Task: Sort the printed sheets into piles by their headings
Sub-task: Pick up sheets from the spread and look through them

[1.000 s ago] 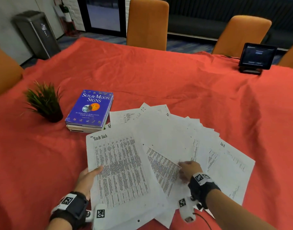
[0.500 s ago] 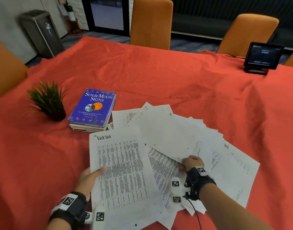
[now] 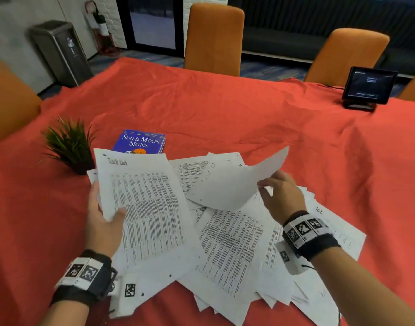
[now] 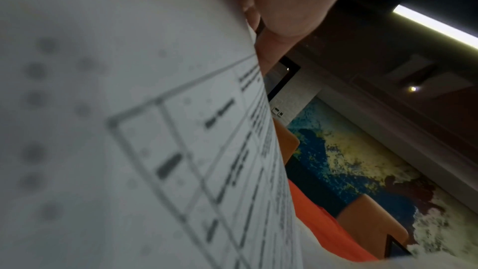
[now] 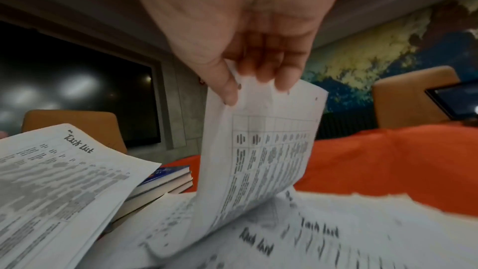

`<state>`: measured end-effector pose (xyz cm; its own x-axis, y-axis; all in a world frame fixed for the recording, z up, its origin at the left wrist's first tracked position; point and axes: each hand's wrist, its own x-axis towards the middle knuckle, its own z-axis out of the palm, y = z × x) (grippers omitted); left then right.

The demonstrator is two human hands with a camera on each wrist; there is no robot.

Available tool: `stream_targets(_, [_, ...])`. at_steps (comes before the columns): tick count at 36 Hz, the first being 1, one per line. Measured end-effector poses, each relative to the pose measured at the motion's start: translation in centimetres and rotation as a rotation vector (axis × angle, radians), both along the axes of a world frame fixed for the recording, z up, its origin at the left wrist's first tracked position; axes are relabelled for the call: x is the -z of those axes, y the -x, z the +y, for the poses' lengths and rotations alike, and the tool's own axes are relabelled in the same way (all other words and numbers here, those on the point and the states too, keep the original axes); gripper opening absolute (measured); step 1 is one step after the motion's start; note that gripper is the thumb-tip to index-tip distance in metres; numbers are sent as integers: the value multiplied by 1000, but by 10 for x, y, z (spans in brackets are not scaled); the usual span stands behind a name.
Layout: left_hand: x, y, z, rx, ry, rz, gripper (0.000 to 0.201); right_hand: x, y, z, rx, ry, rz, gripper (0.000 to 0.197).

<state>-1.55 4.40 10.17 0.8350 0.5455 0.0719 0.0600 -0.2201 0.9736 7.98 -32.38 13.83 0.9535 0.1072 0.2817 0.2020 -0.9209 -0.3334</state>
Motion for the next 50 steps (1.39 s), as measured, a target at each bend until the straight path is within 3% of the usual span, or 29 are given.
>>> stream_targets(4, [2,0,6,-16,19,14,85,-23,-8,-2,-6,5,-232,5])
stream_targets(7, [9,2,10,-19,38,-1,82,-43,-8,-4,145,-261,-214,11])
stream_targets(12, [11,6,11,-14,101,-62,69,-42,-19,-36,452,-692,-174,10])
stream_targets(16, [10,9,18,-11,287,-50,77,-15,-12,-53,611,-1094,-36,9])
stream_targets(19, [4,7,16,-18,413,-44,79,13,4,-55,626,-1232,69,14])
stream_targets(24, [20,5,11,33,399,73,85,53,38,-44,576,-1427,332,26])
stream_targets(29, [54,6,9,147,197,293,68,78,67,-35,523,-1421,750,26])
stream_targets(33, [71,11,0,318,58,493,53,89,82,-28,458,-1286,856,23])
stream_targets(38, [75,14,-13,331,104,587,41,94,99,-6,344,-1071,878,22])
stream_targets(42, [63,13,-32,203,329,518,13,103,117,19,280,-907,920,22])
stream_targets(44, [62,13,-34,137,394,496,22,110,127,32,273,-858,963,21])
stream_targets(48, [72,11,-30,92,517,497,65,117,137,43,295,-836,1014,14])
stream_targets(50, [72,12,-32,111,532,484,52,116,138,46,264,-812,1040,16])
